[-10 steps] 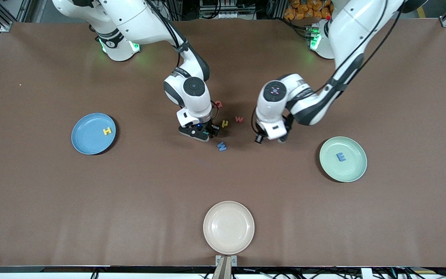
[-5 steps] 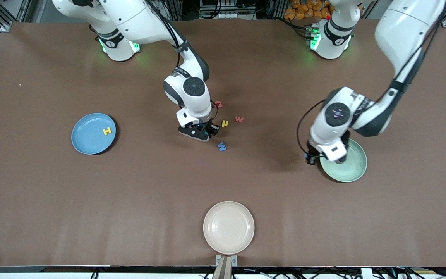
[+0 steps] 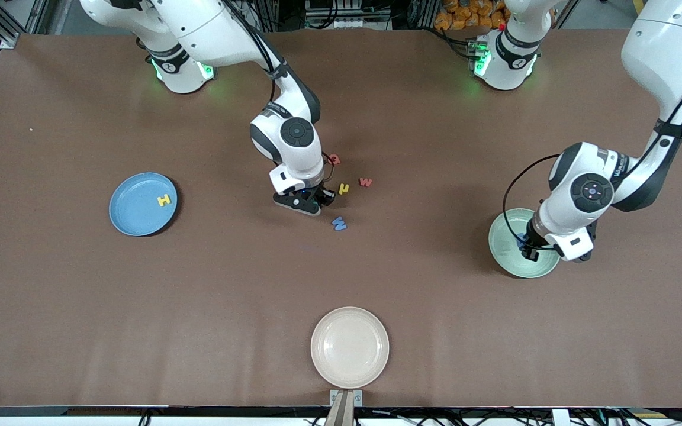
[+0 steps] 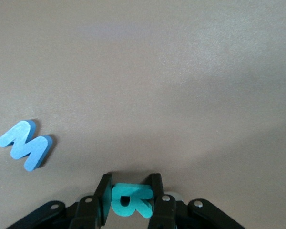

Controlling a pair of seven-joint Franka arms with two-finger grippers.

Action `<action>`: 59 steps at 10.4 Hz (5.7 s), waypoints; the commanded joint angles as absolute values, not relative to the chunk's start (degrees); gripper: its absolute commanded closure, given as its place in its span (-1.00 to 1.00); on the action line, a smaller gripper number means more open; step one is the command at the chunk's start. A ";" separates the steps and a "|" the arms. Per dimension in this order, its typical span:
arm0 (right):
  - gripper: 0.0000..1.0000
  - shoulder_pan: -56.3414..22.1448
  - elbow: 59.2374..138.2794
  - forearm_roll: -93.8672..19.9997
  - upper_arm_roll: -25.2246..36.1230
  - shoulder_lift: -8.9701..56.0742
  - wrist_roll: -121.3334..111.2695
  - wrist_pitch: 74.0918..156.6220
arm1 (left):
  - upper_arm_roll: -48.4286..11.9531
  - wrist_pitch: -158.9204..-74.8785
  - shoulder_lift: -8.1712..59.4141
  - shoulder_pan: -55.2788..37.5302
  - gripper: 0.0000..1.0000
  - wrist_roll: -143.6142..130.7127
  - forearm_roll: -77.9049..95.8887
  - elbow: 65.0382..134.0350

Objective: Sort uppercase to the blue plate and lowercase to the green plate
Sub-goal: 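Place the g on the green plate while the right gripper carries the R, then release the R on the blue plate while the left gripper grasps the n, then carry the yellow n toward the green plate while the right gripper reaches letters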

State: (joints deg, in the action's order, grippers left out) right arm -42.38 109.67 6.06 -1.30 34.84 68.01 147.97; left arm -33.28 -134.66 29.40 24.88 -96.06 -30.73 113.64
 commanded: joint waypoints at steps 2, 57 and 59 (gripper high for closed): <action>0.38 -41.75 109.16 6.77 -1.58 35.86 66.80 148.54 | -34.71 -132.63 28.30 24.35 -1.00 -96.50 -32.08 114.26; -0.26 -30.58 131.31 -7.30 -10.36 11.42 30.58 144.64 | -21.36 -123.15 36.58 -9.27 1.00 -130.55 -21.19 91.05; -0.26 -33.04 130.96 -7.12 -11.50 13.96 35.65 148.69 | -21.36 -121.12 36.74 -2.58 1.00 -123.96 -21.01 91.23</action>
State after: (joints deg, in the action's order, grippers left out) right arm -32.17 130.39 -7.67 -10.48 12.79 31.67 145.46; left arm -20.74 -122.28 37.51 -6.24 -127.74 -22.07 89.43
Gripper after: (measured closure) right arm 0.366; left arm 0.621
